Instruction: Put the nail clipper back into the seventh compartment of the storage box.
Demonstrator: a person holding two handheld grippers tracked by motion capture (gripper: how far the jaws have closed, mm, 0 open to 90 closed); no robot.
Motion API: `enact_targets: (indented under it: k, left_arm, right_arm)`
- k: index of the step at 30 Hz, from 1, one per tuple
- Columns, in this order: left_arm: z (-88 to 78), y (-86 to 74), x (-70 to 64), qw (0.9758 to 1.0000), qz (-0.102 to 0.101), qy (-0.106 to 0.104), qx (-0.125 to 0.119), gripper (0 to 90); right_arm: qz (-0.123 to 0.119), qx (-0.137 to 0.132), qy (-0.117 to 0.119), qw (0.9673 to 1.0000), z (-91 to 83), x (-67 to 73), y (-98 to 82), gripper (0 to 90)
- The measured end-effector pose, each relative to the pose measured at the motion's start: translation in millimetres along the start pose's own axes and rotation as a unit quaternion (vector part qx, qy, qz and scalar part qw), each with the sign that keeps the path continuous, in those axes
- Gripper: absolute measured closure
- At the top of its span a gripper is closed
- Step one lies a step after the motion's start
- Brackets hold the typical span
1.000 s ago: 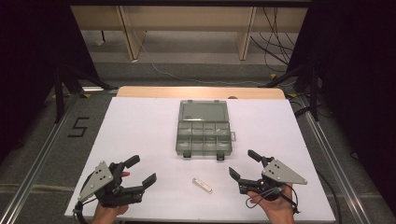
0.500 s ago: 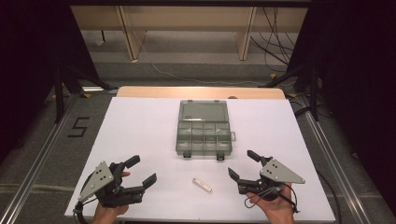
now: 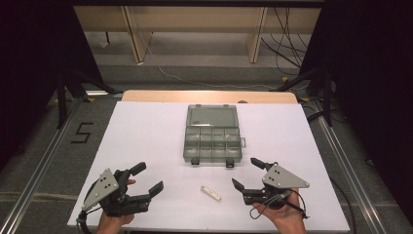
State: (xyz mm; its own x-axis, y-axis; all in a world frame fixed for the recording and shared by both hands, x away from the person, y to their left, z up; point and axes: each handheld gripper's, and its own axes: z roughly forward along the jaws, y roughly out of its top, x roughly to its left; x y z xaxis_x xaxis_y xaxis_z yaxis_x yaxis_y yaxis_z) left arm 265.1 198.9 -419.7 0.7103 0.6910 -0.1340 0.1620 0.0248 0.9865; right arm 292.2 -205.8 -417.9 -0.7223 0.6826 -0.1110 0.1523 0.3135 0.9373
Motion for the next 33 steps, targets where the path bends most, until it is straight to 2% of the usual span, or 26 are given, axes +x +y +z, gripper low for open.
enact_targets:
  k: [1, 4, 5, 10, 11, 12, 15, 17, 18, 24, 26, 28, 29, 33]
  left_arm:
    - [0.8, -0.4, 0.6, 1.0, -0.002, -0.002, -0.005, 15.3]
    - [0.9, -0.4, 0.7, 1.0, -0.002, -0.002, -0.005, 15.3]
    - [0.1, 0.1, 0.7, 1.0, 0.002, 0.002, 0.0, 15.3]
    - [0.1, 0.1, 0.5, 1.0, 0.002, 0.002, -0.001, 15.3]
    - [0.8, -0.4, 0.7, 1.0, -0.002, -0.003, -0.005, 15.3]
    - [0.5, -0.1, 1.2, 1.0, 0.003, 0.0, -0.004, 15.2]
    - [0.3, -0.1, 0.8, 1.0, 0.001, 0.003, -0.001, 15.3]
    - [0.3, -0.1, 0.5, 1.0, 0.002, 0.003, 0.0, 15.2]
    - [0.3, -0.1, 0.3, 1.0, 0.002, 0.003, 0.0, 15.2]
    - [0.8, -0.5, 0.5, 1.0, 0.0, 0.003, 0.001, 15.2]
    - [0.7, -0.5, 0.4, 1.0, 0.001, 0.003, 0.001, 15.3]
    - [0.5, -0.3, 0.5, 1.0, 0.002, 0.003, 0.0, 15.2]
    - [0.5, -0.3, 0.5, 1.0, 0.002, 0.003, 0.0, 15.2]
    - [0.9, -0.5, 0.6, 1.0, 0.001, 0.003, 0.001, 15.2]
  right_arm:
    - [-0.019, 0.011, 0.007, 0.9997, 2.9, 3.3, 3.4, 16.6]
    - [-0.029, 0.02, 0.013, 0.9993, 6.3, 7.5, 5.8, 17.0]
    - [-0.038, 0.035, 0.029, 0.9982, 9.2, 10.8, 7.7, 17.8]
    - [-0.055, 0.05, 0.046, 0.9961, 16.7, 17.0, 10.3, 18.9]
    - [-0.063, 0.059, 0.054, 0.9948, 18.2, 18.6, 12.6, 19.3]
    - [-0.064, 0.057, 0.058, 0.9946, 19.7, 19.7, 13.3, 19.6]
    - [-0.065, 0.062, 0.061, 0.9941, 21.9, 20.9, 14.5, 20.1]
    - [-0.067, 0.072, 0.067, 0.9929, 24.8, 22.4, 14.4, 20.9]
    - [-0.072, 0.085, 0.074, 0.991, 27.7, 23.7, 14.1, 21.5]
    - [-0.074, 0.105, 0.091, 0.9875, 36.9, 26.6, 14.1, 21.7]
    - [-0.08, 0.126, 0.104, 0.9832, 44.0, 28.6, 13.9, 22.5]
    - [-0.084, 0.14, 0.11, 0.9804, 49.3, 29.4, 13.3, 22.8]
    - [-0.084, 0.14, 0.11, 0.9804, 49.3, 29.4, 13.3, 22.8]
    - [-0.096, 0.171, 0.121, 0.9731, 59.4, 31.2, 12.9, 25.0]
